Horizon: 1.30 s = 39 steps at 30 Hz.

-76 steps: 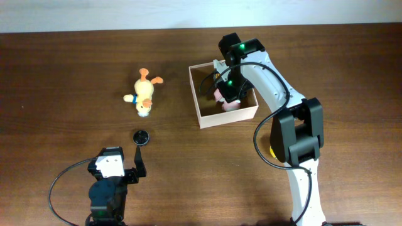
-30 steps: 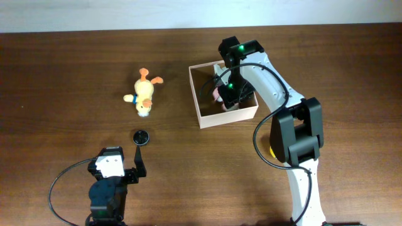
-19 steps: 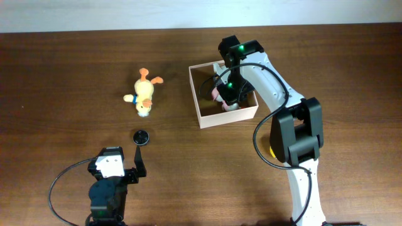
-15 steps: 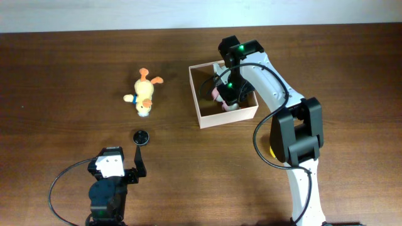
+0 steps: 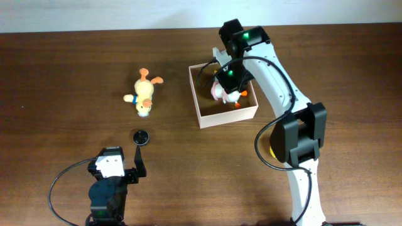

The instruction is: Pack container

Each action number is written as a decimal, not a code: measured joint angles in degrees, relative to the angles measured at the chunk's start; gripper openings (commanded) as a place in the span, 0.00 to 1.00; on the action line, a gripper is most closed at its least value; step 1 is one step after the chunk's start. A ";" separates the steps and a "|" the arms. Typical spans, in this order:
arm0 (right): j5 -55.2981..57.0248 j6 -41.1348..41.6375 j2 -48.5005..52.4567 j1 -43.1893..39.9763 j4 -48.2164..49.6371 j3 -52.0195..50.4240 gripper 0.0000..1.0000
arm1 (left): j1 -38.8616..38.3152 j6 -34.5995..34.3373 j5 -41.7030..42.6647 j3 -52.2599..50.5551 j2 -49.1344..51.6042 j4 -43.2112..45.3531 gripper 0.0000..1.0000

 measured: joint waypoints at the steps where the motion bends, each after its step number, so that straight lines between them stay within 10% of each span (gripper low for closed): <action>1: 0.00 0.72 0.00 0.00 -0.37 0.24 0.04 | 0.00 0.00 0.00 0.00 0.00 0.00 0.99; 39: -0.44 7.32 -0.02 0.00 -7.54 0.37 0.04 | 0.00 0.00 0.00 0.00 0.00 0.00 0.99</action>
